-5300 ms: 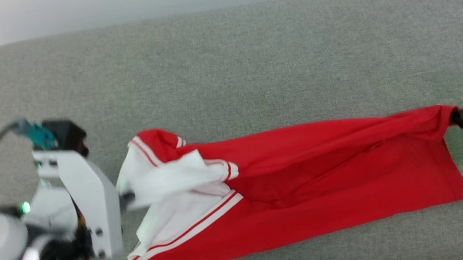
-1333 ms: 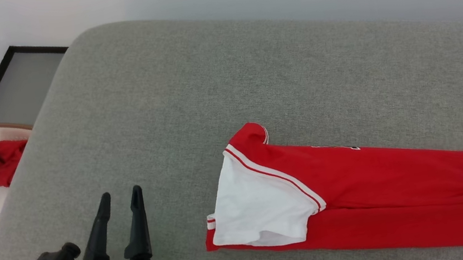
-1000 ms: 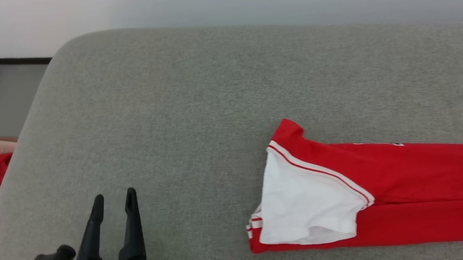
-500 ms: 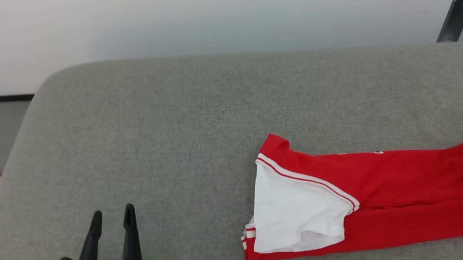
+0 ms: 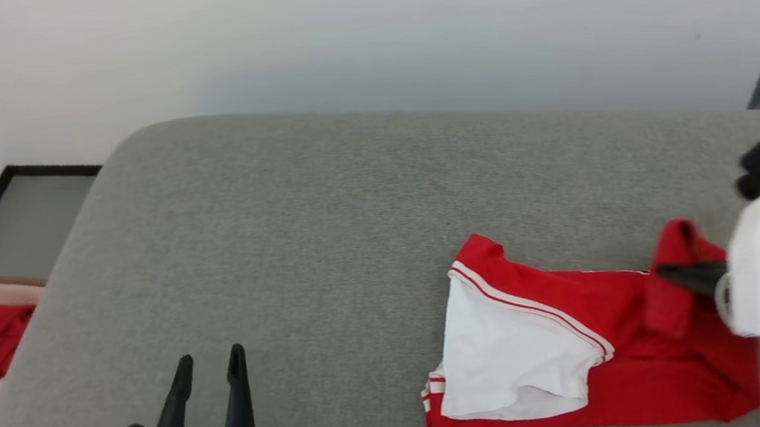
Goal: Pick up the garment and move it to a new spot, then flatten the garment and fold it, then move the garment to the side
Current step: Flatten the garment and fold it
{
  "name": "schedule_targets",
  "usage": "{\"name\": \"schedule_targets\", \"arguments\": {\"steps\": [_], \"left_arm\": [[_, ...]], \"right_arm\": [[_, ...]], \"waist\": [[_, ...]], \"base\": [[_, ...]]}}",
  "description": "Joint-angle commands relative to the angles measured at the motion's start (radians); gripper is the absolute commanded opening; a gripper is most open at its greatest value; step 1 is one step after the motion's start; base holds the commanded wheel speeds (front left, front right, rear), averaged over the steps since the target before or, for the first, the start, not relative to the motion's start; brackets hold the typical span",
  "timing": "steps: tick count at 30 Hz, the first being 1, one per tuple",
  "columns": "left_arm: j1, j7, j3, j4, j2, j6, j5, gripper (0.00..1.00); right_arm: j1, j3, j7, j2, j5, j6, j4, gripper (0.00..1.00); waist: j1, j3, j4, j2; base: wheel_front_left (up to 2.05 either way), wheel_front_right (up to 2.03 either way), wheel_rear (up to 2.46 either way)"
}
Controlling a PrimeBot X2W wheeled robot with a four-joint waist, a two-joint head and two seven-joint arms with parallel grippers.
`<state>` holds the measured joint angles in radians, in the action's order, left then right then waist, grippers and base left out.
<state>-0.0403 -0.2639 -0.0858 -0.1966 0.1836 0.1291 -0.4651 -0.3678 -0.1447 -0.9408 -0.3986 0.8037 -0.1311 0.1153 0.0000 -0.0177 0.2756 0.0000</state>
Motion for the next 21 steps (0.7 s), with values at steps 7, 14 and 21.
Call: {"name": "schedule_targets", "arguments": {"steps": [7,14,21], "left_arm": [[-0.018,0.001,-0.018,-0.006,-0.007,0.003,-0.002,1.00],[-0.034,0.000,-0.037,-0.013,-0.018,0.003,-0.006,1.00],[-0.046,0.001,-0.054,-0.026,-0.030,0.003,-0.011,1.00]], "right_arm": [[-0.068,-0.121,0.051,0.068,-0.015,0.001,0.050,0.00],[-0.130,-0.219,0.112,0.114,-0.034,0.001,0.159,0.00],[-0.180,-0.309,0.173,0.139,-0.053,0.001,0.292,0.00]], "waist": [[0.0000,0.001,0.071,0.0000],[0.0000,-0.013,0.117,0.0000],[0.0000,-0.018,0.142,0.0000]], "base": [[0.00,0.00,0.00],[0.00,0.00,0.00],[0.00,0.00,0.00]]}}
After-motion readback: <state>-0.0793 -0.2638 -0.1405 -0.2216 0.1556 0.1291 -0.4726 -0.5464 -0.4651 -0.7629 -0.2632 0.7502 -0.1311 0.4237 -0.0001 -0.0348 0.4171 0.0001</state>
